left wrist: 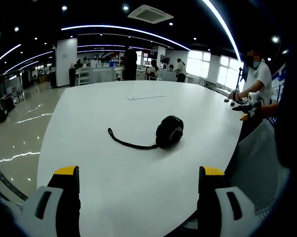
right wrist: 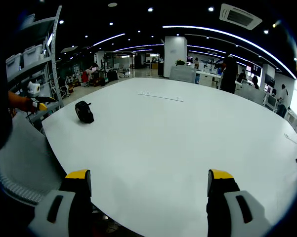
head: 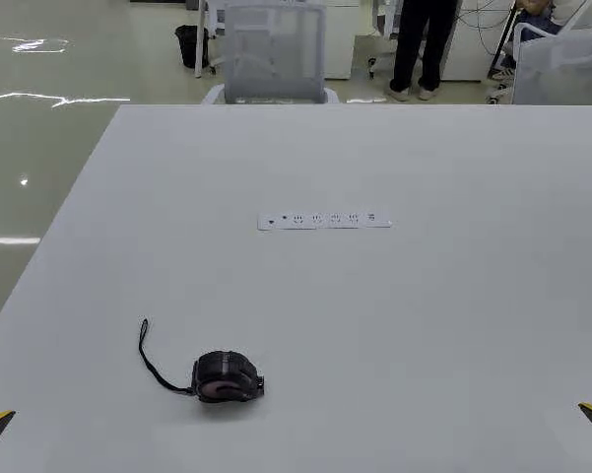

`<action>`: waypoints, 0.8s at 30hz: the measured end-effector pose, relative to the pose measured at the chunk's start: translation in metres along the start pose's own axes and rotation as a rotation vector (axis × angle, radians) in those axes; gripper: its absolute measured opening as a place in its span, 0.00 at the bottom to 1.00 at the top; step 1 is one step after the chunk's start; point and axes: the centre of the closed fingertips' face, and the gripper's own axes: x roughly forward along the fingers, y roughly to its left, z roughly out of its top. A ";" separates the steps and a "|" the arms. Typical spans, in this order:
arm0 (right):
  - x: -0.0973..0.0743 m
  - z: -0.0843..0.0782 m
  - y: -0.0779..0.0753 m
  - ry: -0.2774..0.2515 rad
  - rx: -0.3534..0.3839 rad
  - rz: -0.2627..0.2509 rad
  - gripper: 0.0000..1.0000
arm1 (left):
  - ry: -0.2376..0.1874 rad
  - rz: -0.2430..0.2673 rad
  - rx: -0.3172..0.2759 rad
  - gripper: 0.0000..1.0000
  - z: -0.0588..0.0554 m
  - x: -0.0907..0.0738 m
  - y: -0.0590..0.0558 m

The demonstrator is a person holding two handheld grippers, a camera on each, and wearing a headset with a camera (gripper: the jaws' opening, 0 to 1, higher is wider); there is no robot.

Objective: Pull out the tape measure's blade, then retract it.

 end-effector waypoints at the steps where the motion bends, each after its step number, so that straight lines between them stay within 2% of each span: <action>1: -0.002 -0.001 0.000 0.004 0.002 -0.003 1.00 | -0.001 0.002 0.005 0.99 0.001 0.000 0.000; 5: -0.006 -0.003 0.002 0.011 0.008 -0.010 1.00 | -0.004 0.007 0.014 0.99 0.002 -0.002 0.000; 9: -0.010 -0.002 0.001 0.008 -0.003 -0.026 1.00 | 0.014 0.009 0.027 0.99 -0.003 -0.002 0.000; 24: -0.009 -0.005 -0.002 0.013 -0.003 -0.016 1.00 | 0.032 0.000 0.040 0.99 -0.005 -0.001 -0.003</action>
